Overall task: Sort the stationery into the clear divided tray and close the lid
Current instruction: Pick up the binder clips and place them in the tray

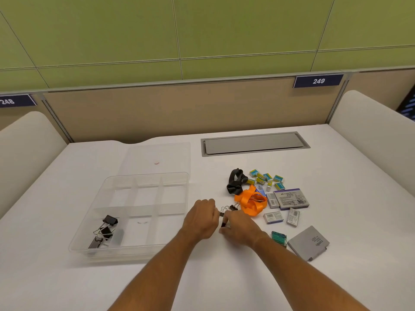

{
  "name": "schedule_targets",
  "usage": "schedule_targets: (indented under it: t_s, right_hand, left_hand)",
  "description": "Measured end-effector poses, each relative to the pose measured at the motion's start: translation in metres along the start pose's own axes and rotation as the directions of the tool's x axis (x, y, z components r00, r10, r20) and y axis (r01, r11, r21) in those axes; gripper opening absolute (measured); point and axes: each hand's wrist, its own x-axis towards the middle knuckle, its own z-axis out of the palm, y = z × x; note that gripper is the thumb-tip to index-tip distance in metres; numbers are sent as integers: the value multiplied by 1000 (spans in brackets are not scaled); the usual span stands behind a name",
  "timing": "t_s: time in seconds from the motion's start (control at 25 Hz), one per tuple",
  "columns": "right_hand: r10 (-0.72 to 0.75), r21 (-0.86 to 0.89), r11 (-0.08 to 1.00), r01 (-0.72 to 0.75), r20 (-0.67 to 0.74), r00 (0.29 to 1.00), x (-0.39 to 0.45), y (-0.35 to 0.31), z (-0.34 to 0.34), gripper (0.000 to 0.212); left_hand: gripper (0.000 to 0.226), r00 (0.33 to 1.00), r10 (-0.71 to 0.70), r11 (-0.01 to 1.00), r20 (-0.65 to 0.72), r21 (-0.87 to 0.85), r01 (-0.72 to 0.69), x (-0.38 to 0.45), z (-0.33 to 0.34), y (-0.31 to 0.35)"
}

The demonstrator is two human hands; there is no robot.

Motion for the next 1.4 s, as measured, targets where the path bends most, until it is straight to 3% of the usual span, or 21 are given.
schedule_targets:
  t_s: [0.2, 0.48, 0.72, 1.0, 1.4]
  right_hand:
    - [48, 218, 976, -20, -127, 991, -9, 17, -8, 21]
    - [88, 246, 969, -31, -225, 970, -20, 34, -20, 15]
    - [108, 261, 964, -42, -241, 965, -26, 47, -21, 4]
    - [146, 238, 968, -85, -254, 956, -26, 47, -20, 25]
    - [35, 243, 968, 64, -381, 924, -25, 9, -19, 20]
  left_hand:
    - [21, 999, -5, 1000, 53, 31, 3, 10, 6, -1]
    - [16, 984, -97, 980, 151, 185, 68, 15, 28, 7]
    - [34, 978, -187, 973, 96, 156, 170, 24, 41, 14]
    - [24, 974, -199, 972, 104, 146, 183, 16, 39, 14]
    - [13, 977, -215, 975, -8, 46, 215, -17, 0, 13]
